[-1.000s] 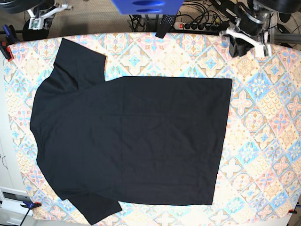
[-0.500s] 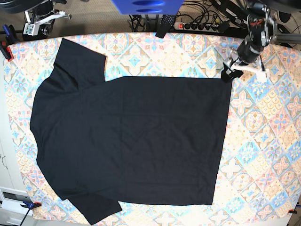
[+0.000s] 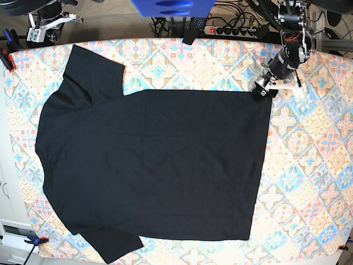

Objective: Fold the T-shirt properly
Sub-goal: 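Move the left gripper to the shirt's hem corner and grasp it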

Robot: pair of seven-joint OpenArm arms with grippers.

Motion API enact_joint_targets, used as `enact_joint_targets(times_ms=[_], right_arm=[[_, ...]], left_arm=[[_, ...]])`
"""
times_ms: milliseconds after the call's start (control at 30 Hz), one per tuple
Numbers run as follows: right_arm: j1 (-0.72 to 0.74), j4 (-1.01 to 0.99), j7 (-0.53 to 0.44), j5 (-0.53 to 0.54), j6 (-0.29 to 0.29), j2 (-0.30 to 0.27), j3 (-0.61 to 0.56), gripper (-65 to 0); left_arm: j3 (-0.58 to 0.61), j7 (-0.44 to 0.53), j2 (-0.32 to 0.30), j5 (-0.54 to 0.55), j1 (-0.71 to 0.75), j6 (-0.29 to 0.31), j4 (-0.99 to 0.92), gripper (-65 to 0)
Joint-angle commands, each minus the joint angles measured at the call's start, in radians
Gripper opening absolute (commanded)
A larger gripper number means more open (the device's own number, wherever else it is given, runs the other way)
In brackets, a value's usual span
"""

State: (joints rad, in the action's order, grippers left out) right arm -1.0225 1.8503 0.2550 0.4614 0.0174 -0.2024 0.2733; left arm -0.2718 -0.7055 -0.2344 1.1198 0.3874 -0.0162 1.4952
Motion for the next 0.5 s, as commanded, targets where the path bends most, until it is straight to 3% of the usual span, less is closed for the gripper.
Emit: enact_joint_targets(times_ms=[0, 300, 367, 467], right_arm=[[-0.015, 0.013, -0.023, 0.004, 0.0, -0.007, 0.007, -64.9], [-0.015, 0.013, 0.005, 0.004, 0.0, -0.007, 0.01, -64.7], [0.006, 0.013, 0.043, 0.004, 0.0, -0.007, 0.013, -64.7], [0.066, 0.013, 0.103, 0.004, 0.0, -0.007, 0.013, -63.8]], left_arm=[[-0.007, 0.01, -0.01, 0.009, -0.015, 0.009, -0.008, -29.8], [-0.005, 0.004, 0.003, 0.009, -0.118, 0.011, -0.118, -30.6], [-0.004, 0.004, 0.003, 0.015, -0.12, 0.011, -0.115, -36.9], [-0.002, -0.029, 0.003, 0.078, -0.121, 0.011, -0.115, -56.6]])
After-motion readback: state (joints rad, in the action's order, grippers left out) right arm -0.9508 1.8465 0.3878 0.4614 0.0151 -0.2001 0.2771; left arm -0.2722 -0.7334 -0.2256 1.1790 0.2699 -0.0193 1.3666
